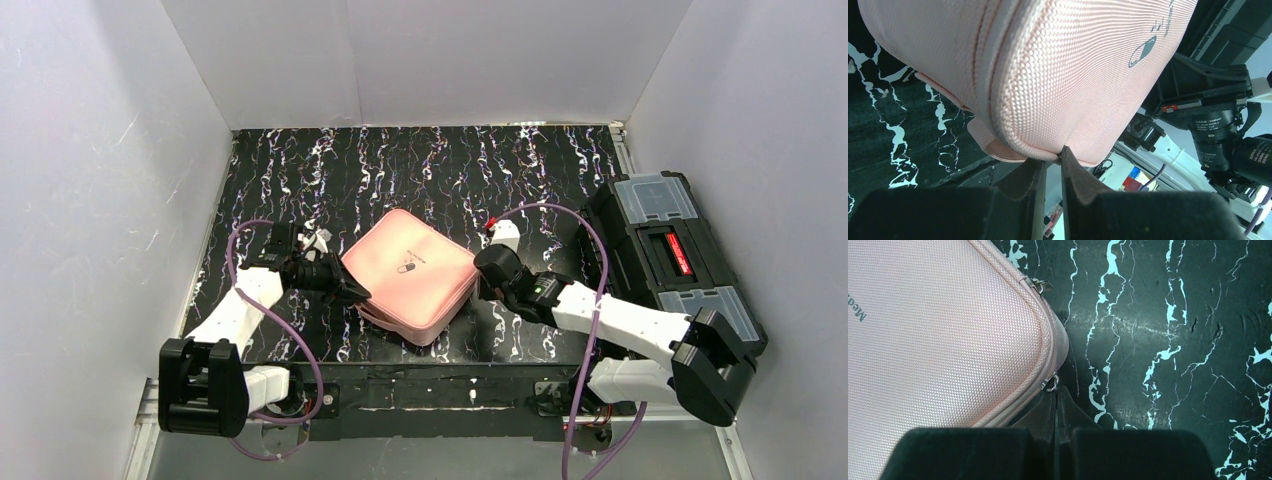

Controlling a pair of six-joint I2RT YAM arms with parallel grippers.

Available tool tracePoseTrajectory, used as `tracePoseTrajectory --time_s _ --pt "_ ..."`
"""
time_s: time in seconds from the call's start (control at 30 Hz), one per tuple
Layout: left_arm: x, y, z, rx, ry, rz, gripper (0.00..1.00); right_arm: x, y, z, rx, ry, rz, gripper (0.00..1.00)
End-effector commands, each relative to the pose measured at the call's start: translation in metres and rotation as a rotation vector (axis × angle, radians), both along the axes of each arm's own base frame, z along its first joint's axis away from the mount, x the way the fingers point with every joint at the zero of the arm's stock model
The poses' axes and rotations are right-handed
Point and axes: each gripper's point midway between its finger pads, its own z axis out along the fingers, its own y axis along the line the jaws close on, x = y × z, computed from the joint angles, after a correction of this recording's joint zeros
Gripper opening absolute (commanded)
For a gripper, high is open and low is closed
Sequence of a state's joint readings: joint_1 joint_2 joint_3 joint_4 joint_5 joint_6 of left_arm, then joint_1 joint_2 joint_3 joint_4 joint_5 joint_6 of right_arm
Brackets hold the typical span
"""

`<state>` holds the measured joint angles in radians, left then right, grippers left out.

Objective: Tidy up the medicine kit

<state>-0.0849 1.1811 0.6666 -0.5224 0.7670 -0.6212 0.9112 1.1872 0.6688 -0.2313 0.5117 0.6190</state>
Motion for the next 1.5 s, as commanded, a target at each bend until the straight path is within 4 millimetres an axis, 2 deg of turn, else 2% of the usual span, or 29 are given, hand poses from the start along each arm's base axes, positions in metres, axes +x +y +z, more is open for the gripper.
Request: tracePoseTrajectory --time_s 0.0,0.17,0.27,0.5,0.8,1.0,1.13,1.3,1.4,1.47 --pt "-0.001 0.007 0.01 0.028 -0.061 -0.018 0.0 0.031 -0.043 0.016 -0.153 -0.094 -0.137 0.01" --pt "0.001 0.004 0.011 0.006 -0.068 -0.028 0.28 0.033 -0.039 0.017 -0.157 -0.093 -0.116 0.01" --pt "0.004 0.002 0.008 -0.006 -0.064 -0.033 0.32 0.034 -0.038 0.016 -0.167 -0.09 -0.114 0.01" --pt "0.007 -0.003 0.009 -0.047 -0.06 -0.043 0.5 0.04 -0.036 0.006 -0.188 -0.069 -0.118 0.01" --pt "-0.005 -0.002 0.031 -0.05 -0.129 -0.083 0.68 0.075 -0.028 0.02 -0.195 -0.083 -0.084 0.01" --pt "-0.012 0.0 0.039 -0.038 -0.175 -0.095 0.73 0.096 -0.016 0.024 -0.214 -0.075 -0.045 0.01" --pt "-0.014 0.002 0.043 -0.02 -0.201 -0.102 0.76 0.1 -0.014 0.027 -0.219 -0.07 -0.038 0.02" --pt "-0.012 0.005 0.051 0.01 -0.258 -0.104 0.81 0.093 -0.018 0.037 -0.211 -0.069 -0.036 0.36" --pt "-0.011 0.008 0.053 0.029 -0.278 -0.1 0.85 0.084 -0.023 0.045 -0.19 -0.064 -0.034 0.46" --pt "-0.01 0.01 0.053 0.046 -0.287 -0.101 0.97 0.077 -0.027 0.05 -0.176 -0.062 -0.036 0.52"
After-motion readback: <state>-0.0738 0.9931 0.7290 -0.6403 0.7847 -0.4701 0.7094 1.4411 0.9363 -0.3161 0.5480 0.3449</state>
